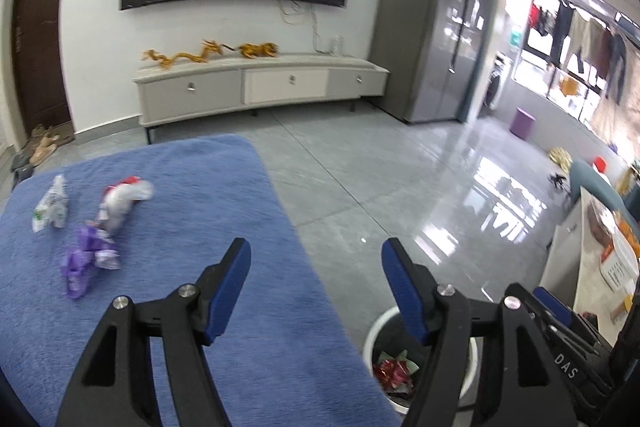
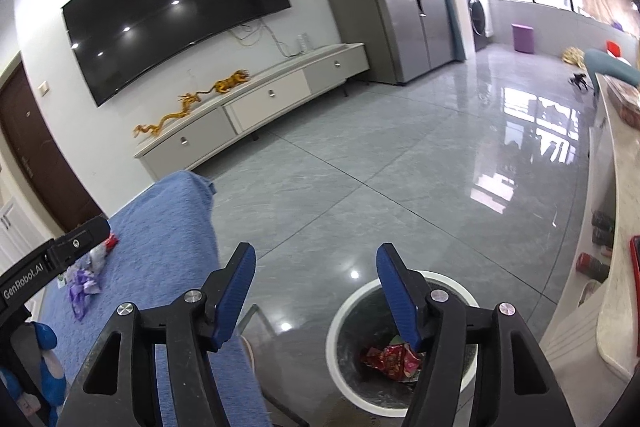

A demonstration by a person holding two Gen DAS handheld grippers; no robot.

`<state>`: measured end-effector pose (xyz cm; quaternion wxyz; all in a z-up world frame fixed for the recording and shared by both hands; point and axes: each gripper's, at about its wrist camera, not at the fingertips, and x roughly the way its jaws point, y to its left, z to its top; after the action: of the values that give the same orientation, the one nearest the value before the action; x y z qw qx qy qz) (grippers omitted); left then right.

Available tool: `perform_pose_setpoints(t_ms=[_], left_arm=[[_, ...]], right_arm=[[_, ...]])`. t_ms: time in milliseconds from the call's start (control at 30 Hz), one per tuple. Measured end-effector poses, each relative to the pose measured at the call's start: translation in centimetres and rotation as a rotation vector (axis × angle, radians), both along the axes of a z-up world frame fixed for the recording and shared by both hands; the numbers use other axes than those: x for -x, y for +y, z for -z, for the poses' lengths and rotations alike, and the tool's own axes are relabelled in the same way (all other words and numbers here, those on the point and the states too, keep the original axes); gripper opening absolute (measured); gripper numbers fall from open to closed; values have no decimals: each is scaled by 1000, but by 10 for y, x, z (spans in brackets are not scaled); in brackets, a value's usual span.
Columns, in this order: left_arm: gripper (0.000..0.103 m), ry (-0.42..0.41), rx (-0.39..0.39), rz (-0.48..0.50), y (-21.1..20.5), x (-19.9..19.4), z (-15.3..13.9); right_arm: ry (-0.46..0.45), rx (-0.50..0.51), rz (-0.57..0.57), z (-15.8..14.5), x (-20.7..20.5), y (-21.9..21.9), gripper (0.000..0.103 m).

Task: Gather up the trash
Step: 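Move both tools back over the rug toward the remaining bags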

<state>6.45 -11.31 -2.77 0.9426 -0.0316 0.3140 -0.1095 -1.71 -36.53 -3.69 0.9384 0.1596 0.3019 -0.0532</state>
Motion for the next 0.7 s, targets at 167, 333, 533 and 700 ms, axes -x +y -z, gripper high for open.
perform_pose_setpoints(t_ms=[167, 333, 533, 700], left_arm=[[66, -38, 4, -71, 33, 10, -9], [66, -60, 11, -123, 62, 16, -16], [66, -87, 22, -174, 91, 28, -21], [66, -123, 28, -239, 115, 38, -30]], right_arm=[[-17, 28, -48, -11, -6, 25, 61], [-30, 53, -89, -19, -7, 48, 61], [-48, 81, -124, -29, -4, 71, 61], [-71, 100, -154, -38, -1, 91, 61]])
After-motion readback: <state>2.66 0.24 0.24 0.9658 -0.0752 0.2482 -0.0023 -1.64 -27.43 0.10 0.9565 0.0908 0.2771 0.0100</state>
